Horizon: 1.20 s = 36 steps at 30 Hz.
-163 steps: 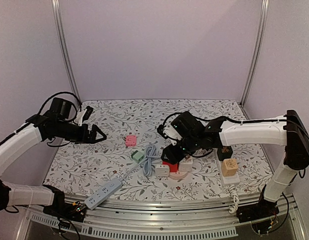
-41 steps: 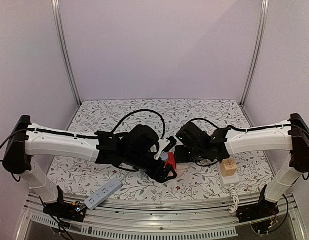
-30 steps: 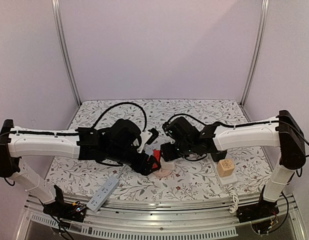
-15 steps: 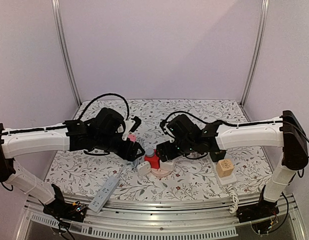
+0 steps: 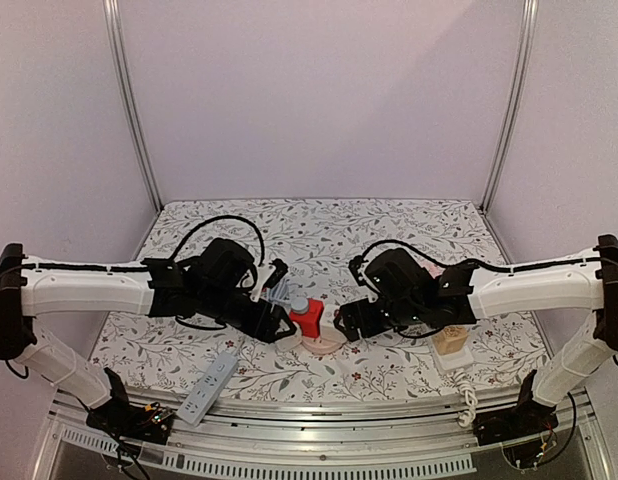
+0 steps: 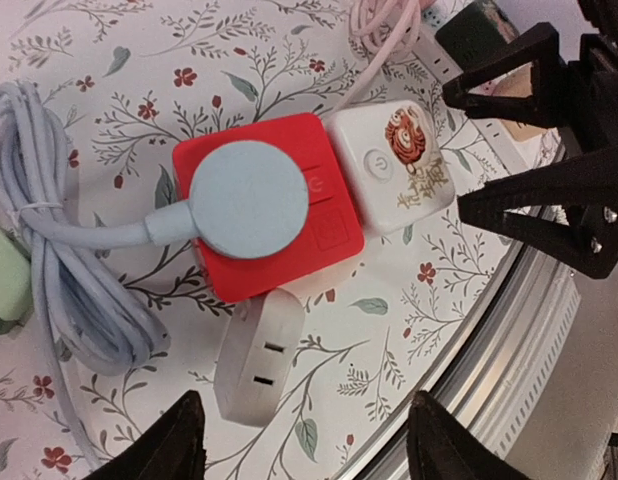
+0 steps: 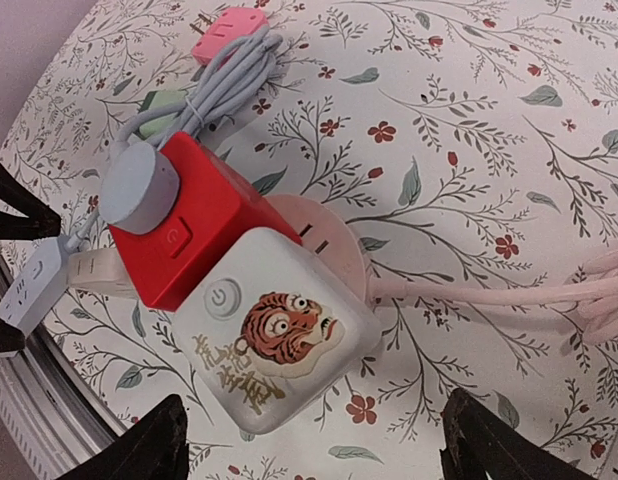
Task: Pull the plug off the socket
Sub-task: Adjust the socket at the center of the board.
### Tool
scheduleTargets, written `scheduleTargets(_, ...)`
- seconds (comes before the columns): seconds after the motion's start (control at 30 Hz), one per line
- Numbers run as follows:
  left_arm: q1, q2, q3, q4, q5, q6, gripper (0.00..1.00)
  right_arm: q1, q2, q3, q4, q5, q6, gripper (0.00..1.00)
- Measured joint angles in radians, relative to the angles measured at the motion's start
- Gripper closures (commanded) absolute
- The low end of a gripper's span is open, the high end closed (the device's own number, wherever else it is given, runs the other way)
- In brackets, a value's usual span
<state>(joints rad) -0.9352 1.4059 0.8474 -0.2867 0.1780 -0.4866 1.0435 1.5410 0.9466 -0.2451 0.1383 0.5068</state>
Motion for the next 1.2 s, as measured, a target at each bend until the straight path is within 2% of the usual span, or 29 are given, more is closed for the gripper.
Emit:
scheduleTargets(0.23,-0.014,0.049,0.000,0.023,0.005,-0.023,0.33,0.023,0.001,-0.011,0.044,-0.022,0.051,0.13)
scheduleTargets(0.4,-0.019,0.063,0.000,0.023,-0.003,-0.027,0.33,0.031,0.018,-0.011,0.069,-0.039,0.058,0.25)
scheduleTargets(0.5,-0.021,0.069,0.004,0.023,-0.004,-0.027,0.33,0.033,0.037,-0.011,0.073,-0.046,0.061,0.28)
scheduleTargets(1.2,-0.066,0.102,0.023,0.024,0.010,-0.066,0.33,0.034,0.133,0.058,0.077,-0.016,0.076,0.33)
